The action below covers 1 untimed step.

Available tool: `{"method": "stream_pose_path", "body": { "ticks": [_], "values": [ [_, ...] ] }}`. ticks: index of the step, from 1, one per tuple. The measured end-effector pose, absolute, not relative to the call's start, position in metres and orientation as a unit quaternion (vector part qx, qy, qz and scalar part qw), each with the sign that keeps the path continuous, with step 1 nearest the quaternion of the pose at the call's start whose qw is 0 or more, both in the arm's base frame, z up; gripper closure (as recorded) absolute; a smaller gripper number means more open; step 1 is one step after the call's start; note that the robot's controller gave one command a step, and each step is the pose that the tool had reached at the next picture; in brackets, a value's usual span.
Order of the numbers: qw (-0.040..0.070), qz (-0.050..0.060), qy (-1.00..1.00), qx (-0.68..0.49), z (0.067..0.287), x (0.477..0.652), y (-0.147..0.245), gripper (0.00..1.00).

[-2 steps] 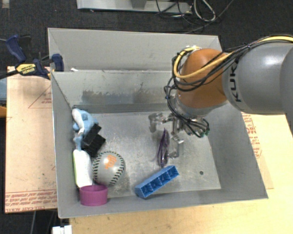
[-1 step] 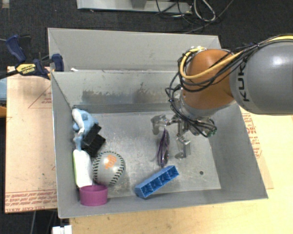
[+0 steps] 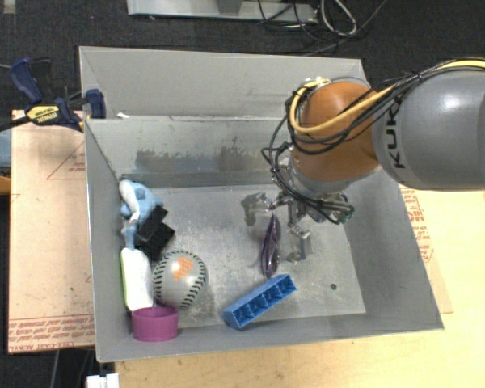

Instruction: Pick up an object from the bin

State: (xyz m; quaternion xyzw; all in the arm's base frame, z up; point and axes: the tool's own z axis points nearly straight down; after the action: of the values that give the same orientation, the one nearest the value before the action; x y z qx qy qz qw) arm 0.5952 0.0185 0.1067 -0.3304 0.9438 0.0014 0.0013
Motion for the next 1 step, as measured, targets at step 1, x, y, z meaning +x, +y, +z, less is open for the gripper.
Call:
{"method": "stream_pose_path", "body": {
  "ticks": [1],
  "values": [
    [0.003,0.001,0.894,-0.448,0.069,0.615,0.0203,0.0]
  ]
}}
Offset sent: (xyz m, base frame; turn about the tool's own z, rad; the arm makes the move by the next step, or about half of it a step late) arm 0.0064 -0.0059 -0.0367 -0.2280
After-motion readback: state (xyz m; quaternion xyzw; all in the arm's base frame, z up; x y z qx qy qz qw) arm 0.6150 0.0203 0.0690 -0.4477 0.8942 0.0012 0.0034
